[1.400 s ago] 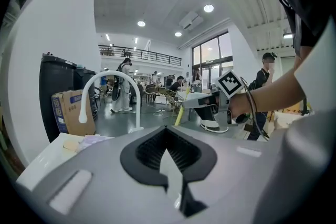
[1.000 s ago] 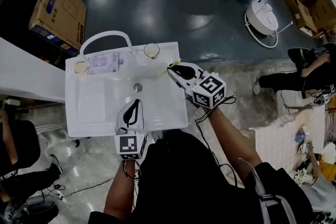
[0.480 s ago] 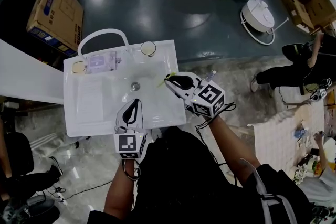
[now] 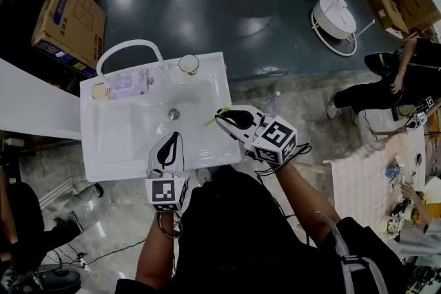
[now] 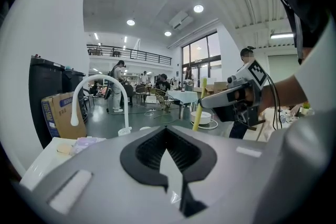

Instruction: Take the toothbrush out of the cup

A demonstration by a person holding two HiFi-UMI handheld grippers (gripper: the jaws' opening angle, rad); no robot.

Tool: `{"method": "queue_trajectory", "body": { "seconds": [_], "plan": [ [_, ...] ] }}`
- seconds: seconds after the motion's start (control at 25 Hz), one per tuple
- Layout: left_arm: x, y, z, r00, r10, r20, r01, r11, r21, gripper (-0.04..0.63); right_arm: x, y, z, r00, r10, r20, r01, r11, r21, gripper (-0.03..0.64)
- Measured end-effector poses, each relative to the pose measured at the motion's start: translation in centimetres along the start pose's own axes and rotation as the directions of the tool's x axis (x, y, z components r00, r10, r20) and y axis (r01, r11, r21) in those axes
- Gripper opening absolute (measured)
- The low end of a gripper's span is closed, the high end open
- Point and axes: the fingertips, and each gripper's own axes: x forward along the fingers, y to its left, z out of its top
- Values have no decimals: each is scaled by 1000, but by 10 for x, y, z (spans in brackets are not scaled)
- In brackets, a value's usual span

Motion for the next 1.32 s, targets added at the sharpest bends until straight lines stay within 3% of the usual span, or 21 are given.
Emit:
{"method": "queue_trajectory", "body": {
  "seconds": [0.44,0.88,1.04,1.32],
  "plan": [
    [-11,6,-1,999,40,-23,-40,999,-6,9,-13,14,-5,1000,7,10,-7,1000,9,55],
    [-6,8,-2,1000,13,-10,-13,1000,8,9,-17,30,-5,999,49,-15,-49,999,-14,55],
    [-5,5,1,1000,13,-9,-14,999,-31,9,-19,32,-4,999,37,5,-37,999,-20,55],
    [-4,-2,3,1000,2,2,-2,1000,26,9,-22,35,-10,1000,10,21,-9,1000,-28,55]
  ]
}}
